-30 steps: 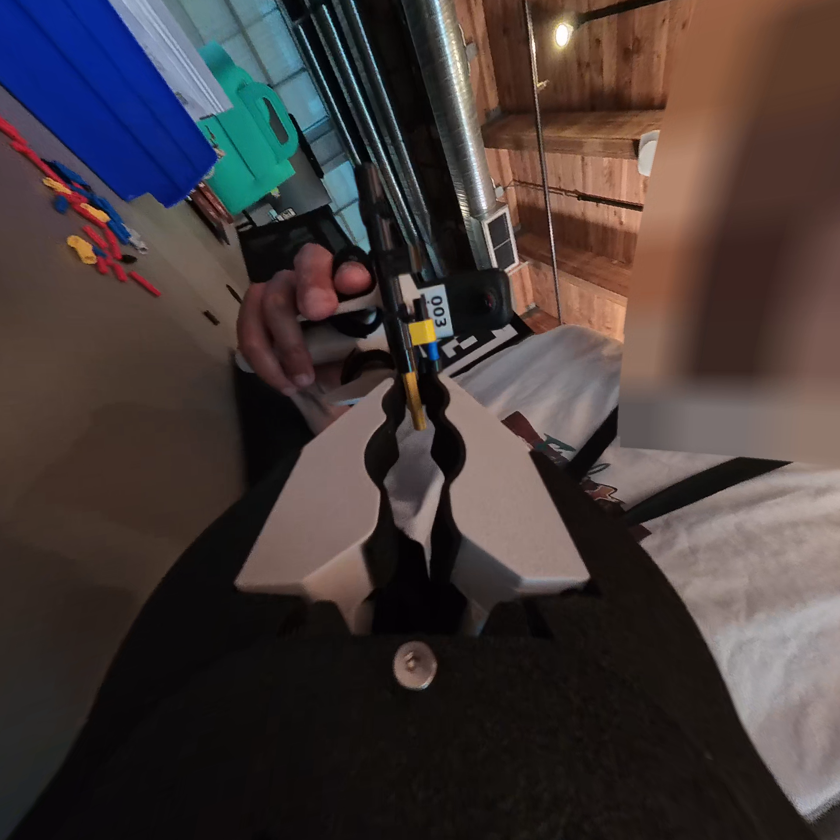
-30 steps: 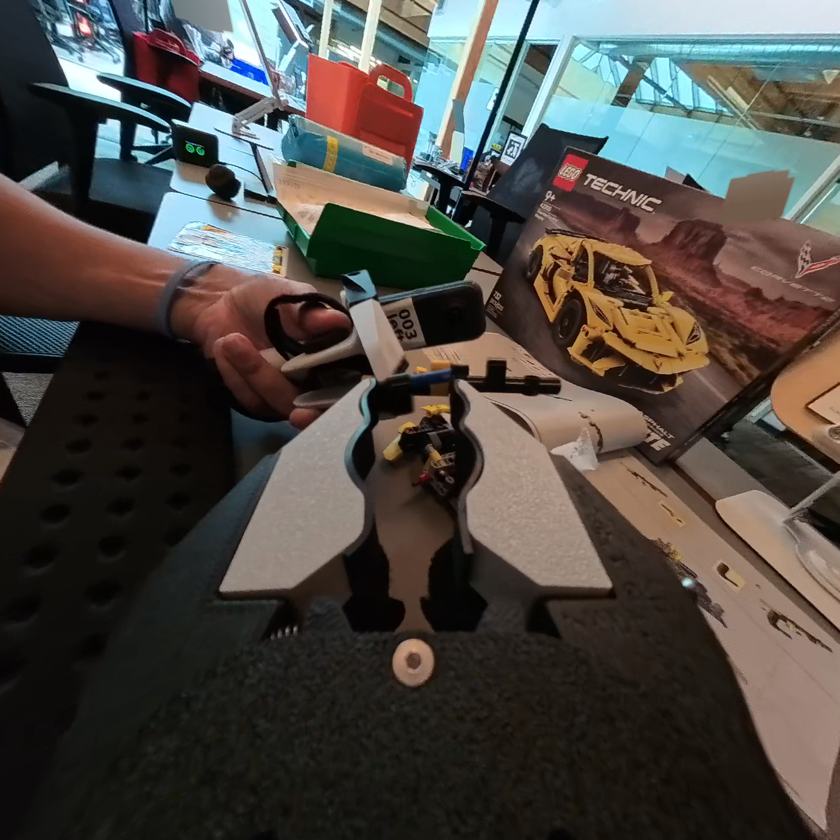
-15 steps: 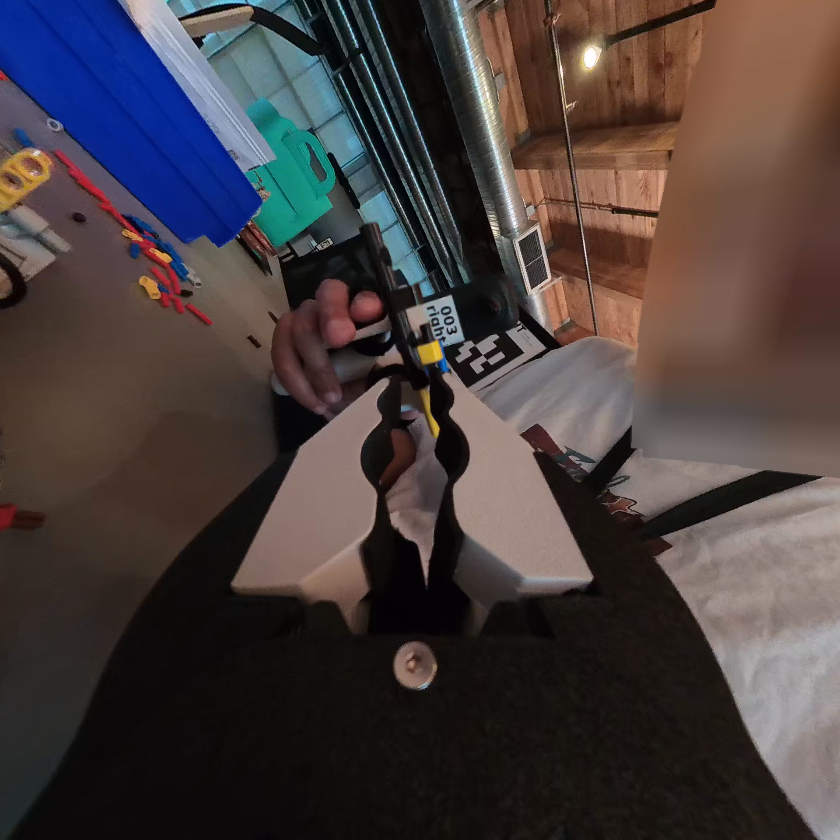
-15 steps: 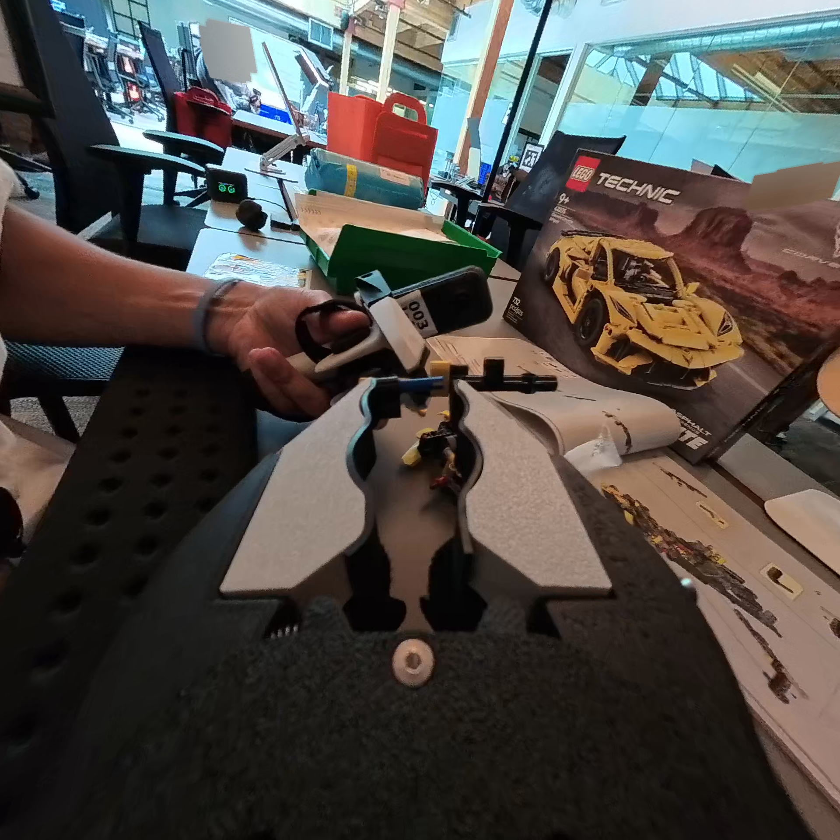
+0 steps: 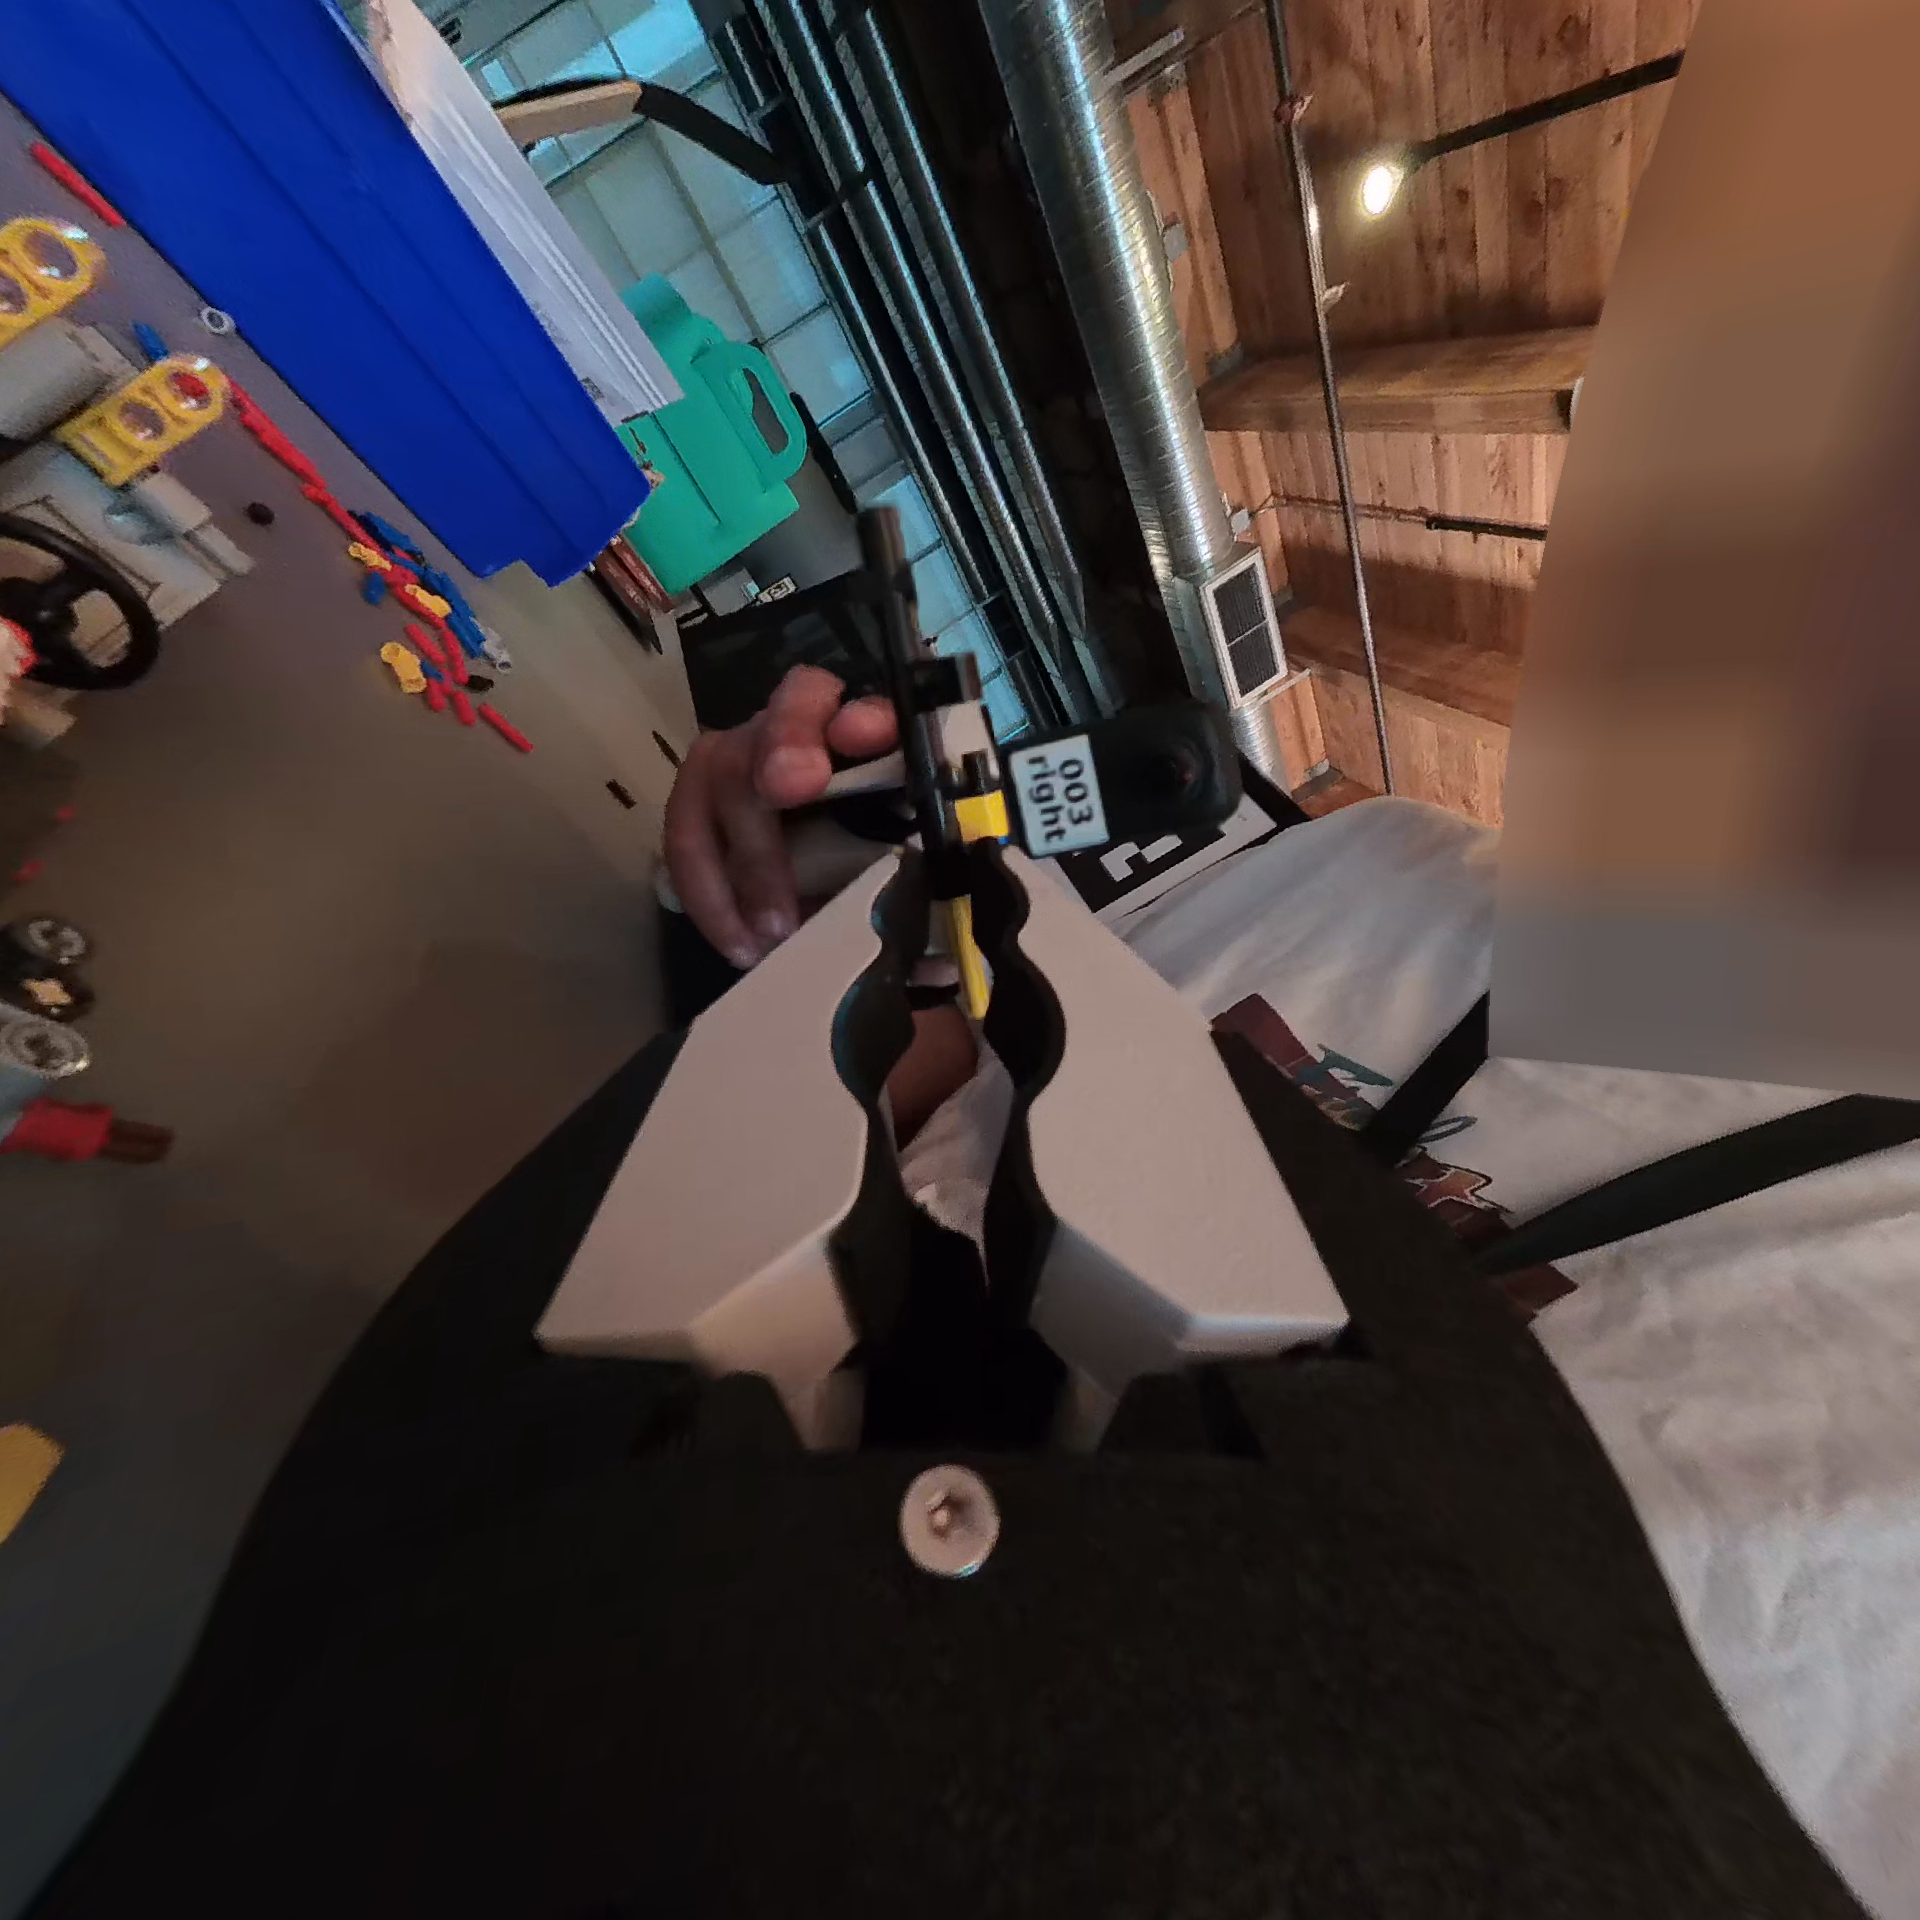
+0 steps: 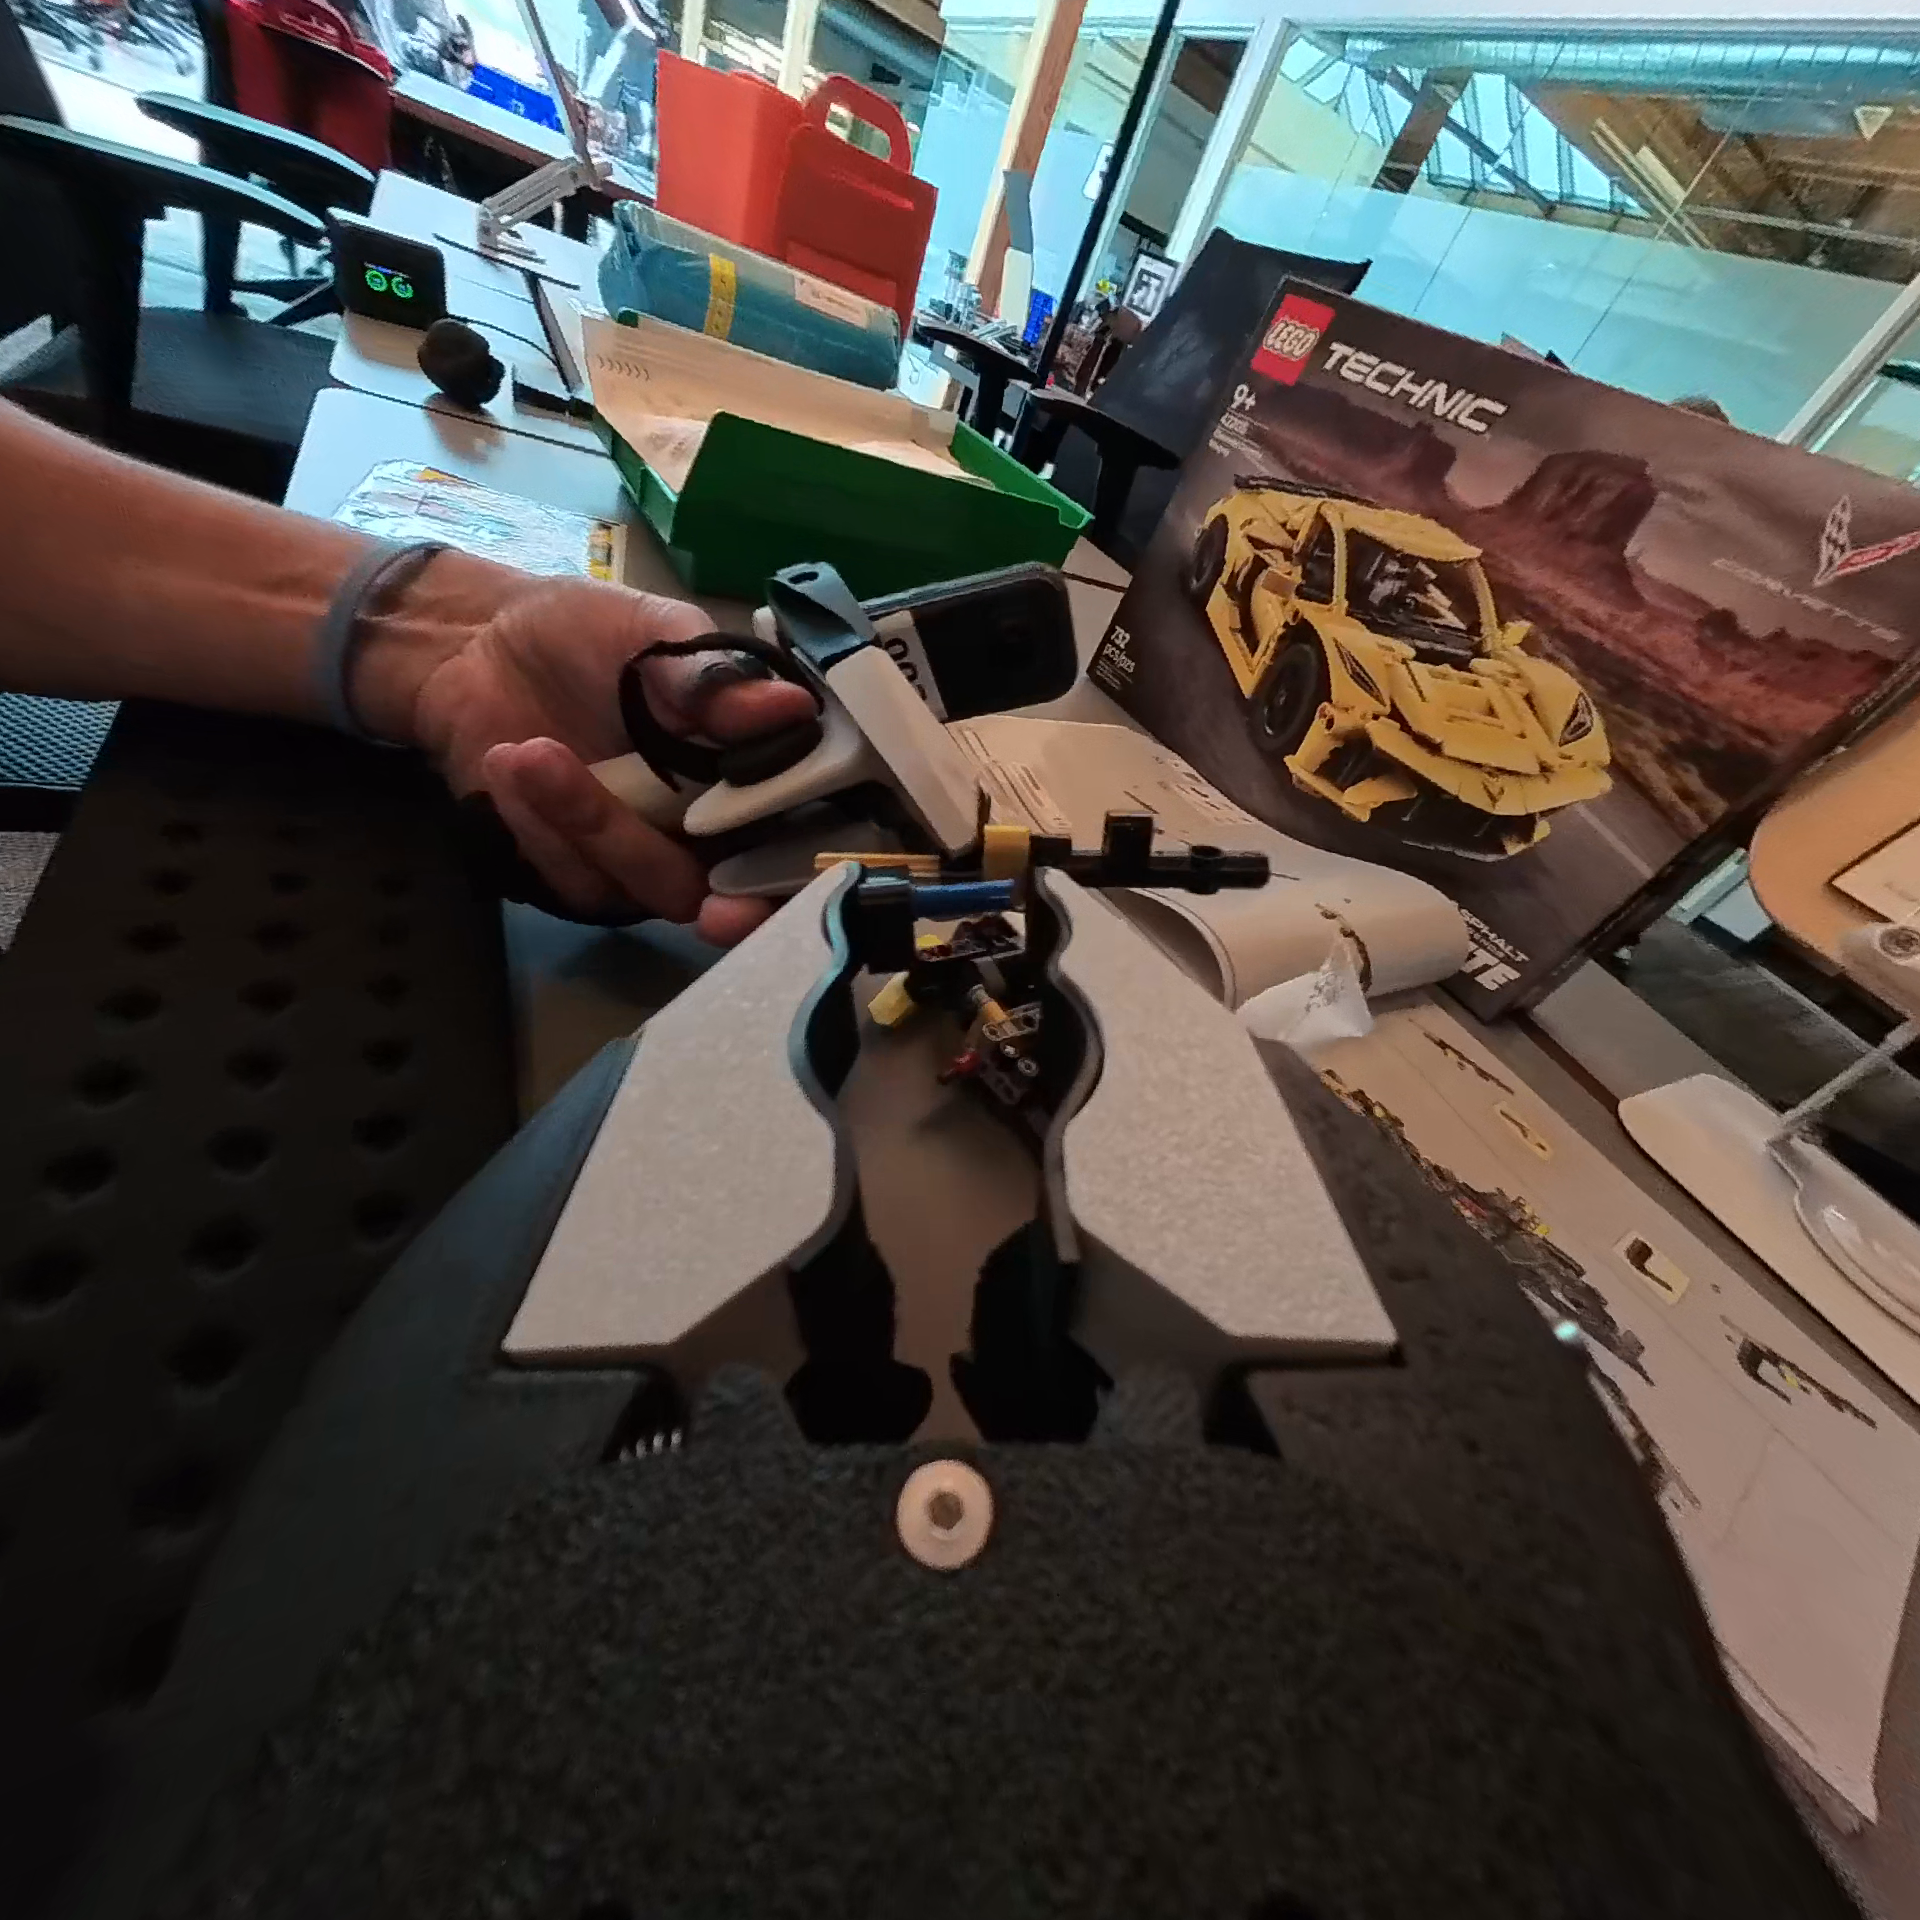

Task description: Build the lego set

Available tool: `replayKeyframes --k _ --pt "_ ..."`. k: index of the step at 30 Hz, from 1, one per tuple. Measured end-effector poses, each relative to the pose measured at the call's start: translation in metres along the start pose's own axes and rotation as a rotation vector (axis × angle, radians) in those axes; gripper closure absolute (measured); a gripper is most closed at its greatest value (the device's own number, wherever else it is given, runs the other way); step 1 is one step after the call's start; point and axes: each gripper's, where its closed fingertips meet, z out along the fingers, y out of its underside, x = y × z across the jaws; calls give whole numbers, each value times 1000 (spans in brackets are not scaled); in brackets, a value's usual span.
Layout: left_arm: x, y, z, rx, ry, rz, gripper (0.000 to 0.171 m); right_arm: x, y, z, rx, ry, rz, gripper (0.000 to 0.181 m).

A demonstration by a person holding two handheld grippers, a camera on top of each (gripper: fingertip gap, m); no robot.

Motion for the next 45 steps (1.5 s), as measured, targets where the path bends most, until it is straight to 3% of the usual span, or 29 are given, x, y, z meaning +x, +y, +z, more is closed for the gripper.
replayKeyframes --k 19,21,24,27,31,36,45 --pt "1 -1 4 -1 -3 27 166 4 -1 -4 -1 38 -8 157" --pt "-5 -4 2 1 -35 29 166 7 5 -1 -1 10 81 157" --pt "-11 -6 -1 -28 -102 69 167 9 10 1 -24 34 71 156" --pt "-31 -13 -11 -82 -287 139 166 13 19 2 -70 13 140 145" --pt "-46 -27 -23 -190 -477 181 166 33 21 -1 -89 34 225 146" --pt "-38 -37 -19 -324 -522 153 166 36 35 6 -222 96 57 146" --pt "-49 -36 -10 -409 -578 164 167 42 50 8 -323 186 -31 155"
